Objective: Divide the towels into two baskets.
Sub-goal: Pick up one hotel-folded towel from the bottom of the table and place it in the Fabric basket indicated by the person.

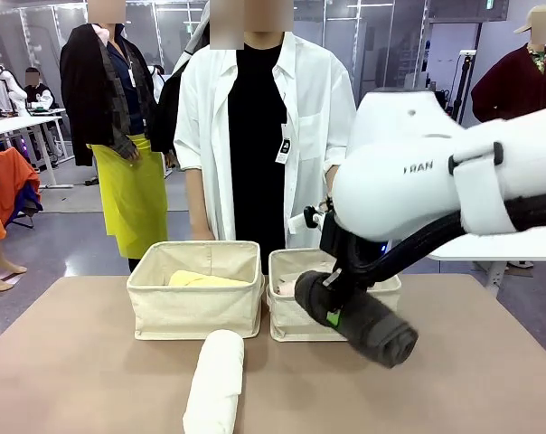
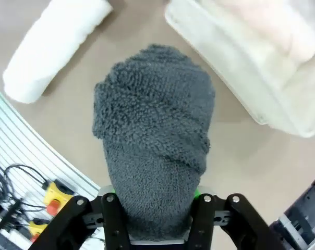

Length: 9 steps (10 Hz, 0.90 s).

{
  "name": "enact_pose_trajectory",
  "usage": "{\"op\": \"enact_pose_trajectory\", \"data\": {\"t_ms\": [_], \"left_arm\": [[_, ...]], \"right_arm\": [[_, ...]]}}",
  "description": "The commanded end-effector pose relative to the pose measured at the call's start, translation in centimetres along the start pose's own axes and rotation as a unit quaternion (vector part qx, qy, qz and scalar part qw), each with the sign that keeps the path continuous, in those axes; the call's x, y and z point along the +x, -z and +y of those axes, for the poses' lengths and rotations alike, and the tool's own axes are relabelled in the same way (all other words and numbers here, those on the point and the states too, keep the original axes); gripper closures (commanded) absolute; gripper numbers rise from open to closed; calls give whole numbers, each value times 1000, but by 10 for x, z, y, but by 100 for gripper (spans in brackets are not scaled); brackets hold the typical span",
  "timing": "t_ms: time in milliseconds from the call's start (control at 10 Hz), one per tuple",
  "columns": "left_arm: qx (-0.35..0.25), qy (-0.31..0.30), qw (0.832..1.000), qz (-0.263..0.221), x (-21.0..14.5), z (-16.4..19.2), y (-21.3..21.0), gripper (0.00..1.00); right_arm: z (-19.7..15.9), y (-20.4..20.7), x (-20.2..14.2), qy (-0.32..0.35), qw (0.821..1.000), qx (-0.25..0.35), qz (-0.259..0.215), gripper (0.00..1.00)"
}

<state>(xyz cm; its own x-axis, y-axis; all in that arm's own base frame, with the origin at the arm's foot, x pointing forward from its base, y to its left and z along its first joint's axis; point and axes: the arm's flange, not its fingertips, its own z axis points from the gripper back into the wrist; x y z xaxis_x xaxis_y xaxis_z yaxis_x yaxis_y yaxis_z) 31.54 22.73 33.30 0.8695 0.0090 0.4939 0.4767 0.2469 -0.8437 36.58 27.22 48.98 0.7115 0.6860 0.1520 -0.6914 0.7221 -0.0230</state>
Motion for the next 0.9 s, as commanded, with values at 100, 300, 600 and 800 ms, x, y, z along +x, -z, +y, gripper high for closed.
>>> {"op": "enact_pose_trajectory", "data": {"t_ms": [100, 300, 600, 800], "left_arm": [[-2, 1, 1000, 3, -2, -3, -3, 2], [-2, 1, 1000, 3, -2, -3, -3, 2], [-2, 1, 1000, 3, -2, -3, -3, 2], [-2, 1, 1000, 3, -2, -3, -3, 2]], "right_arm": [[-18, -39, 1, -243, 970, -4, -8, 79], [-35, -58, 4, -345, 939, 1, 3, 79], [-72, -58, -8, -366, 931, -10, -5, 79], [-48, -61, 2, -366, 931, -2, -4, 79]]}}
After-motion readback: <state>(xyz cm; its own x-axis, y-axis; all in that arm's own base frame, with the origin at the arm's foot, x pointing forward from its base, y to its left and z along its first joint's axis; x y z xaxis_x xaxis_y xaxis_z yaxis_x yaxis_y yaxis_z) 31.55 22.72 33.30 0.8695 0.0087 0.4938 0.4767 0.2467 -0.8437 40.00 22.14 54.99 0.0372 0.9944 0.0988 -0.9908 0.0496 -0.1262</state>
